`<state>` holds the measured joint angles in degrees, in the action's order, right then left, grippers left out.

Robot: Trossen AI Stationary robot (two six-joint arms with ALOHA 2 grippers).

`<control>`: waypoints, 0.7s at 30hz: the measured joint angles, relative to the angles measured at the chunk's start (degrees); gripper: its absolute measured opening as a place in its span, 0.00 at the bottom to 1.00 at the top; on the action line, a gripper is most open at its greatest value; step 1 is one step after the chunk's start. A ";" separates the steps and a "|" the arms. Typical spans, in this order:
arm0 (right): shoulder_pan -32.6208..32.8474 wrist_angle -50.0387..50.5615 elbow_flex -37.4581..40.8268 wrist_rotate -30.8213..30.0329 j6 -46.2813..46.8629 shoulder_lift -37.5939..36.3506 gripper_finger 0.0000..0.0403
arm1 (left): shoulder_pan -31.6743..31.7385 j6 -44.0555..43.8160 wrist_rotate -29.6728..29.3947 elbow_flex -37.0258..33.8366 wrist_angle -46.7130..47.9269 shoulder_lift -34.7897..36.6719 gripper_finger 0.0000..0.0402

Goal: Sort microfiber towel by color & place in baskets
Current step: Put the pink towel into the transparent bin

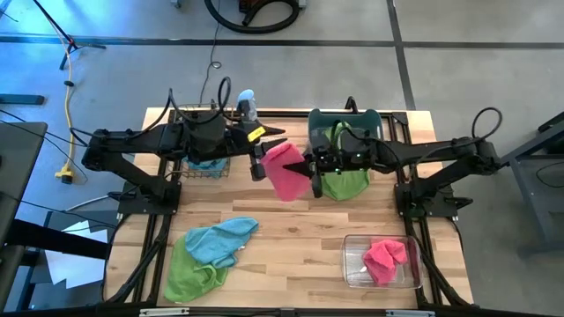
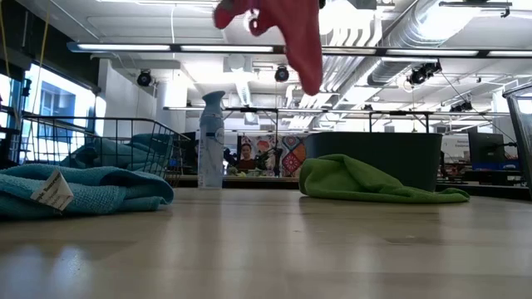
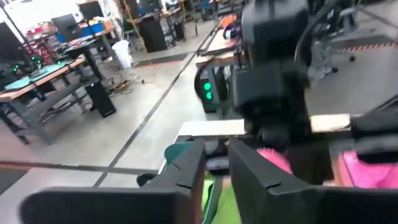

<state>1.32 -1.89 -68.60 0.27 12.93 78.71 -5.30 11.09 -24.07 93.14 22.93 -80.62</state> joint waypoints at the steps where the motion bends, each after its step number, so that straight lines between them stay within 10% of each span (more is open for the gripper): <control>1: -0.27 1.95 0.00 0.04 -0.49 -0.94 0.01 | -0.04 0.02 -0.42 0.00 0.97 0.02 0.19; 12: -2.76 31.20 0.00 -3.92 0.43 -18.32 0.00 | 0.44 -13.25 -9.09 -1.61 27.98 2.94 0.46; 21: 4.35 56.87 0.09 -13.16 12.84 -28.93 0.00 | 0.46 -19.50 -4.64 -16.78 11.89 4.84 0.49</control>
<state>5.68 54.99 -68.51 -12.89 25.76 49.78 -4.84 -8.41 -28.70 76.36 34.81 -75.78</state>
